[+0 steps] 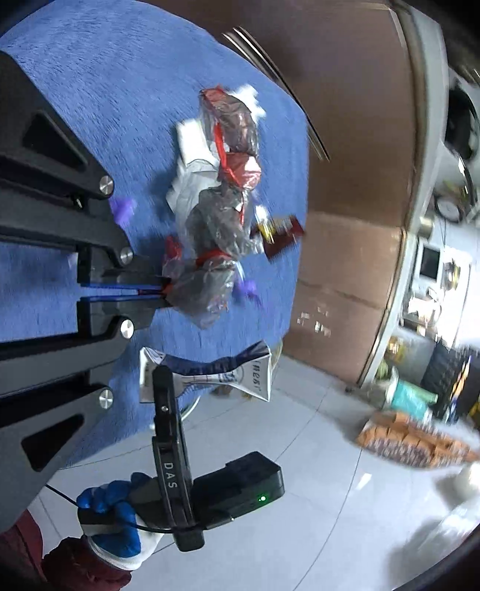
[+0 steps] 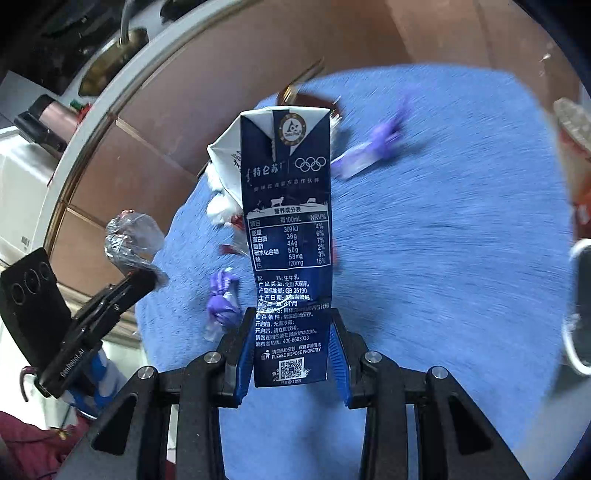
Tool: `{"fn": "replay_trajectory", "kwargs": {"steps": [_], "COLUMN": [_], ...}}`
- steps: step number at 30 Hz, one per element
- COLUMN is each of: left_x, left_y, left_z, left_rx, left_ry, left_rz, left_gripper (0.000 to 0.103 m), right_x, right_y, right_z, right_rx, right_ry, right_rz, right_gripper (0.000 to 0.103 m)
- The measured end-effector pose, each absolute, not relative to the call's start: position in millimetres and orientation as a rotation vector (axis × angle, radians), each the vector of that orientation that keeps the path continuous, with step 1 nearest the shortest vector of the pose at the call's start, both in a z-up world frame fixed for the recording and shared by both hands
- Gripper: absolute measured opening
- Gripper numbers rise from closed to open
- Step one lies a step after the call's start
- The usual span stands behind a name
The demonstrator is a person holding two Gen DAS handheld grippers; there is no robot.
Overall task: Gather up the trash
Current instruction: 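Carry both held items over the white bin and open both tools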
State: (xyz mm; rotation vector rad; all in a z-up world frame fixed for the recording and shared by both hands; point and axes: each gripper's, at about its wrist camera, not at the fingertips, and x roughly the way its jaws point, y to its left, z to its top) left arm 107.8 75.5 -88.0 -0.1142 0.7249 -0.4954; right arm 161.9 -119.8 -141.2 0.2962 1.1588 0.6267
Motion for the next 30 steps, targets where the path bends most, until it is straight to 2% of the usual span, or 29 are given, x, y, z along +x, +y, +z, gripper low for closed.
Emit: {"fn": "replay_trajectory", "kwargs": {"steps": [7,13,22,30], "left_x": [121.7,160.6,217.1,264.6], "left_y": [-22.0,-144.5,-326.9,-391.0], "left_z": [-64.5,-66.4,-126.6,-185.5], "left_rx": [0.035,0.145,0.252,0.158], "left_ry": [0.716,0.741,0.881,1.051], "left_rz": [-0.691,-0.9,-1.123,-1.14], "left_gripper": [0.002,0.002,0.002,0.004], "right_x": [133.7,126.2,145.3,170.0], "right_y": [-218.4,-333.0,-430.5,-458.1], "right_z": [-128.2,-135.7,-202.2,-249.3], "right_rx": [0.438,0.504,0.552,0.536], "right_ry": [1.013,0.913,0.934,0.995], "right_rz": [0.433,0.139,-0.176,-0.271], "right_gripper": [0.034,0.034,0.034,0.035]}}
